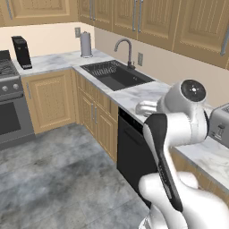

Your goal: Open the fridge, remove the mango, broccoli, and chicken drumstick, and place them on any counter.

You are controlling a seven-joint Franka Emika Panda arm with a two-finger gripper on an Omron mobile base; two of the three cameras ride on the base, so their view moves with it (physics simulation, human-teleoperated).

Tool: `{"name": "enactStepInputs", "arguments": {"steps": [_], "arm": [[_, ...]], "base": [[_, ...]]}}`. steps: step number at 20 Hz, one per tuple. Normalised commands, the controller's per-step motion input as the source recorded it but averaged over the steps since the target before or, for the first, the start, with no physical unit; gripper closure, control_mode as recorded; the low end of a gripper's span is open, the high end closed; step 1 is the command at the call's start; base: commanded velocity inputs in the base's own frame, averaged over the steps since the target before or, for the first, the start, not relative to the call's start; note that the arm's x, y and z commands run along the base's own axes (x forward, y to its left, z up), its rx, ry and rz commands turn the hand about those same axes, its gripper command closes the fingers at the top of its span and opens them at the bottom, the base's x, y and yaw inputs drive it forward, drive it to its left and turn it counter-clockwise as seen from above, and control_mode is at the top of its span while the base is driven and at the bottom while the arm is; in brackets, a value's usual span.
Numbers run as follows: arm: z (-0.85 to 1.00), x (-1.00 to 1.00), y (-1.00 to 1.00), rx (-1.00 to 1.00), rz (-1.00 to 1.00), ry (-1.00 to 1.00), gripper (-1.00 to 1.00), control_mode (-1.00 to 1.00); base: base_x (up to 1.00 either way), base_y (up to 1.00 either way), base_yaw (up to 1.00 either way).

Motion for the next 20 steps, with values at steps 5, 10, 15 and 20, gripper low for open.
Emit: {"name": "enactStepInputs", "arguments": {"steps": [5,10,15,20], "arm": [[0.27,-0.13,0.21,0.0,0.05,0.18,-1.0,1.0],[0.0,0.0,0.0,0.0,0.0,0.0,-1.0,1.0],[0.0,0.0,0.0,0.0,0.0,0.0,-1.0,1.0],[0.0,0.0,0.0,0.0,0.0,0.0,-1.0,1.0]], "base": [[-0.05,0.31,0.13],[-0.24,1.0,0.73],[-0.27,1.0,0.73],[-0.07,0.79,0.77]]}}
